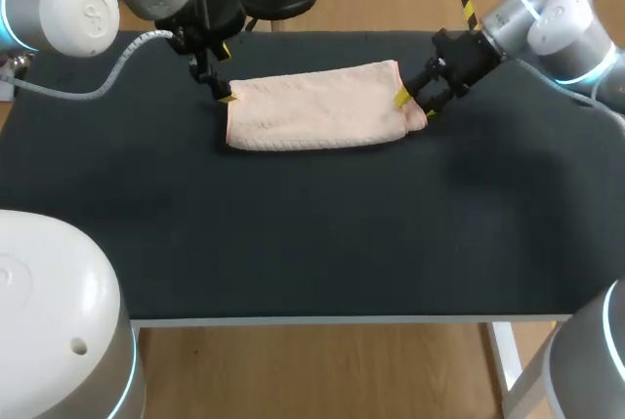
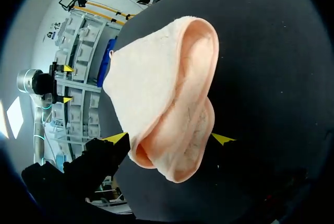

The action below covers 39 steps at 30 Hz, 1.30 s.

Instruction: Fold the towel

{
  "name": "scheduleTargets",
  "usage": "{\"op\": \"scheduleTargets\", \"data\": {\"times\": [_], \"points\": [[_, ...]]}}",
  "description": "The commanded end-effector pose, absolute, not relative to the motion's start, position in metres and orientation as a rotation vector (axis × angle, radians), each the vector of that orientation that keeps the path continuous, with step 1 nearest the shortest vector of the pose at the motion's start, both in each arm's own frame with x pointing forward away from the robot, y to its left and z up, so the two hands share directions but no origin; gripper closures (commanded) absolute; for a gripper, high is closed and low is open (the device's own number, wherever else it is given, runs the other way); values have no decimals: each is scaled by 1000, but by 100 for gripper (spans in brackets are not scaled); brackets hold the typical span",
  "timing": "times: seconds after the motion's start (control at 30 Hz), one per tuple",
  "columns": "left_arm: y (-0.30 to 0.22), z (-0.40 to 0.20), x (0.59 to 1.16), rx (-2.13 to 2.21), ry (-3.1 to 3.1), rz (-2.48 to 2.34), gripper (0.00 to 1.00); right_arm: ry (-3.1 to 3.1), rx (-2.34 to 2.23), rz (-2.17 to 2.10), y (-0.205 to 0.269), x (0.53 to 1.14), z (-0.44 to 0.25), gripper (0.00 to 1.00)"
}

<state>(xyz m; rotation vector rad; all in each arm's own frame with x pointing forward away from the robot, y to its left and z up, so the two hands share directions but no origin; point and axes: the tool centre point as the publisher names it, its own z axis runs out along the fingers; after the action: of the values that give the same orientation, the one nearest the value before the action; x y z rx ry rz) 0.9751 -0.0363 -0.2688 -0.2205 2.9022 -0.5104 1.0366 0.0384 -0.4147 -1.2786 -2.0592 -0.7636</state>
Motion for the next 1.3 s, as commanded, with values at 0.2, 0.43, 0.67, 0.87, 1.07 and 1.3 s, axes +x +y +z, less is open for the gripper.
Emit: {"op": "scheduleTargets", "data": {"times": [0.2,0.43,0.67,0.87,1.07,1.3], "points": [[-36,-269,975,-217,2903,-516,0,-2049,-1232,-770,55,1039,-421,0],[-36,-269,975,-217,2903,-516,0,-2080,-1201,-759,67,1040,-416,0],[-36,-269,975,-217,2903,-516,0,-2101,-1204,-746,69,1038,-408,100],[-36,-269,975,-217,2903,-516,0,-2122,-1286,-694,68,1042,-395,100],[-36,-269,975,-217,2903,-516,0,-2131,-1284,-711,84,1051,-377,100],[-36,-269,975,-217,2903,-516,0,-2208,-1207,-665,121,1051,-370,100]]}}
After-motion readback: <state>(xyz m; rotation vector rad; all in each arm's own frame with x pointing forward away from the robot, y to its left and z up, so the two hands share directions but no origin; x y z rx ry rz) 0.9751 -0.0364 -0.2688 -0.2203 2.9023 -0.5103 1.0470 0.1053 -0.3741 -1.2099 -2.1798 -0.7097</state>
